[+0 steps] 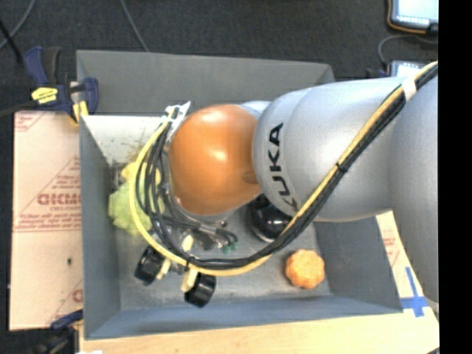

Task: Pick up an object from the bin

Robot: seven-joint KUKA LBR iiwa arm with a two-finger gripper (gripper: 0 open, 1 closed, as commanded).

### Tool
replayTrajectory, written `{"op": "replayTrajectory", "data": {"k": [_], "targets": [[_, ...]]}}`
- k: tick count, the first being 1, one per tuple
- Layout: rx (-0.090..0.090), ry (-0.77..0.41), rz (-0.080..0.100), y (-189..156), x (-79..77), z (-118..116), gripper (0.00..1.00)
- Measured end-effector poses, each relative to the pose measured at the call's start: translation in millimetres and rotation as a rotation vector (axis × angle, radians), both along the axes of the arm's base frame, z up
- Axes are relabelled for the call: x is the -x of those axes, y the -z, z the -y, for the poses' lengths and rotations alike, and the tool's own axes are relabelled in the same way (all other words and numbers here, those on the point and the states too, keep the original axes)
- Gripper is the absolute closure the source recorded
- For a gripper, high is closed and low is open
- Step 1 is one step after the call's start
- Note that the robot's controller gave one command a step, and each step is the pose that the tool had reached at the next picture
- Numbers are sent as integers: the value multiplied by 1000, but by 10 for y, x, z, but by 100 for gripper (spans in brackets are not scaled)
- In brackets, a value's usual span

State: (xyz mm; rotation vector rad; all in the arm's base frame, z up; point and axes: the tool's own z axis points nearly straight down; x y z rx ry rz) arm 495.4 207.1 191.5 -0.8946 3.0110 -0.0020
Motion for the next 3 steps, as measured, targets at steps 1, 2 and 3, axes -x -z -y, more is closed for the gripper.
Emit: {"op": "replayTrajectory", "data": {"k": [1,2,3], "targets": [[-6,25,13,195,12,44,100],[5,33,-14,148,6,70,100],[-2,-4,5,-501,-44,106,100]]}}
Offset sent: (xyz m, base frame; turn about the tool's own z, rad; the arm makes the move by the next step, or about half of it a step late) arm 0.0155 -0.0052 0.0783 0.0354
